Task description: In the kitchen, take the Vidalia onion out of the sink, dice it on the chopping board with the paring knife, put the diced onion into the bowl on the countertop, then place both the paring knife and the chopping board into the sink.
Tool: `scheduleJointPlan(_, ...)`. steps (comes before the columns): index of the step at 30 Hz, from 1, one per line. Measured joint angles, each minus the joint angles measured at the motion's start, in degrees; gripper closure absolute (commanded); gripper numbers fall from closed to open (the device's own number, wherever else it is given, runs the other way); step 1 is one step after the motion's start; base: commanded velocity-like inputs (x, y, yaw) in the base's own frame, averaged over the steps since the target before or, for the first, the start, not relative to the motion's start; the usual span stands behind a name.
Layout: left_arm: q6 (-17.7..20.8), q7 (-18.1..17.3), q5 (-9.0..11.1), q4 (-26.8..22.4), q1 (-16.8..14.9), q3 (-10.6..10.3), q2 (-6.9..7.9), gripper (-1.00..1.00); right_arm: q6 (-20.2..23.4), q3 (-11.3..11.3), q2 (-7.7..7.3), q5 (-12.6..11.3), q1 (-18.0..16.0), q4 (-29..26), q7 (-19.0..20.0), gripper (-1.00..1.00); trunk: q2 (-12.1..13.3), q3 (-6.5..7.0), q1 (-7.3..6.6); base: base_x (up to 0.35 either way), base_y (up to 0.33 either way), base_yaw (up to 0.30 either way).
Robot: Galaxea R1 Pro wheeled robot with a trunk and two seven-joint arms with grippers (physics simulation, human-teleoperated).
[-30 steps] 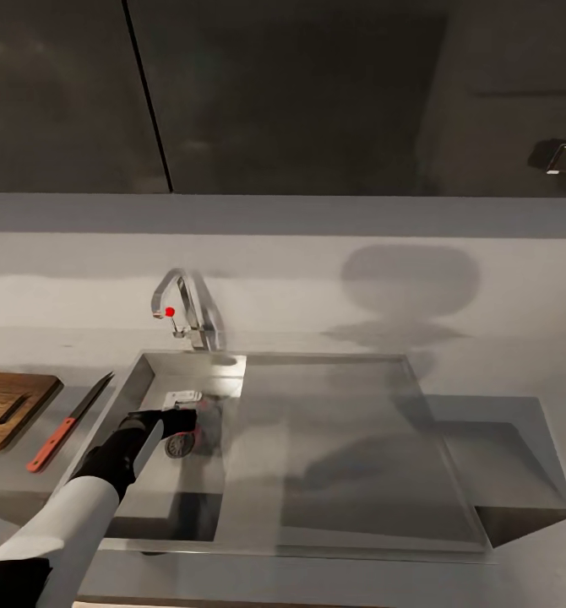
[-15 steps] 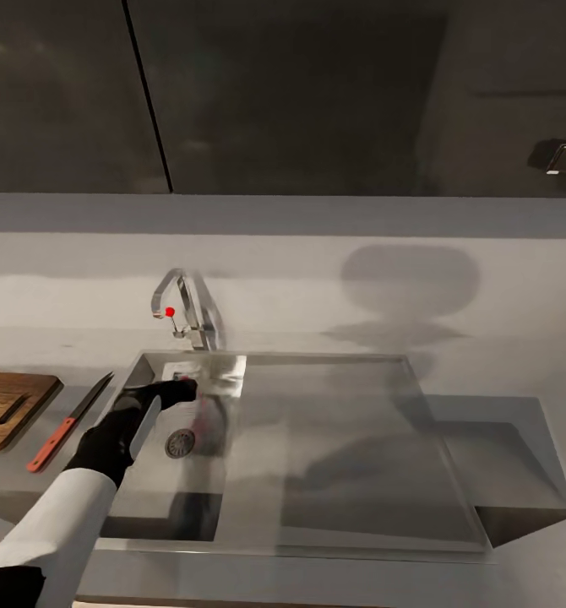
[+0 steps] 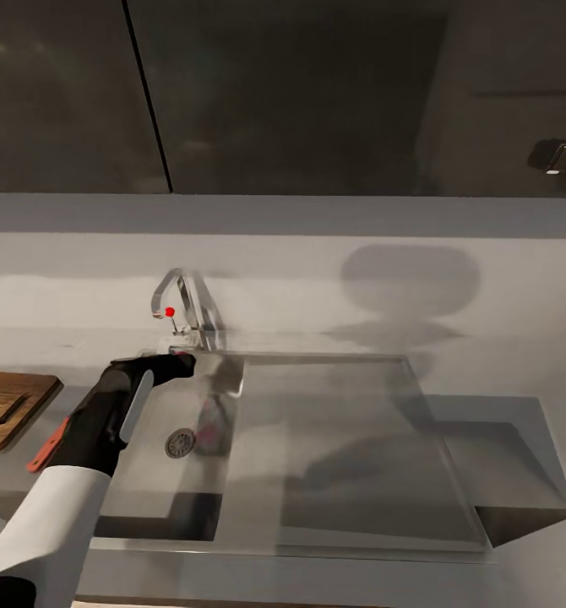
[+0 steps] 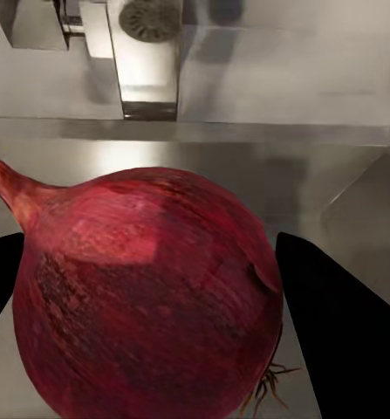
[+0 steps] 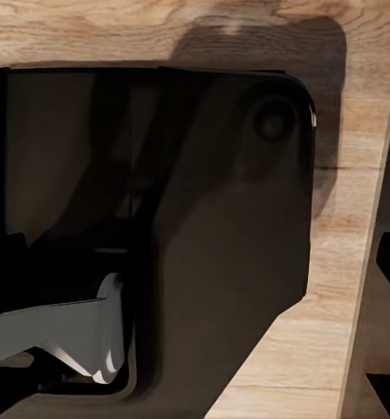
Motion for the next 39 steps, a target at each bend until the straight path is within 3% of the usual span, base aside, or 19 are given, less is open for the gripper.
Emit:
scheduleJointPlan(8, 0.8, 0.0, -0.1, -2.3, 0.0, 0.1, 0.33, 1.0, 0.0, 0.0, 0.05, 0.0, 0.0, 0.0, 0.0, -1.0, 0.0, 0.01, 0.02, -0.222, 0.169, 0.0)
scheduleJointPlan(13, 7.5, 0.0, -0.1, -6.9, 0.0, 0.2, 2.33, 1.0, 0.0, 0.1, 0.03, 0.0, 0.0, 0.0, 0.0, -1.0, 0.0, 0.0, 0.0, -0.128, 0.26, 0.0)
scheduleJointPlan(15, 8.4, 0.0, 0.0, -7.9, 0.0, 0.2, 2.71, 1.0, -0.1, 0.2, -0.03, 0.1, 0.0, 0.0, 0.1, -1.0, 0.0, 0.0, 0.0, -0.017, 0.295, 0.0)
scheduleJointPlan(39, 9.0, 0.0, 0.2, -10.6, 0.0, 0.2, 2.99, 1.0, -2.2, 0.3, -0.09, 0.2, 0.0, 0.0, 0.3, -1.0, 0.0, 0.0, 0.0, -0.001, 0.3, 0.0)
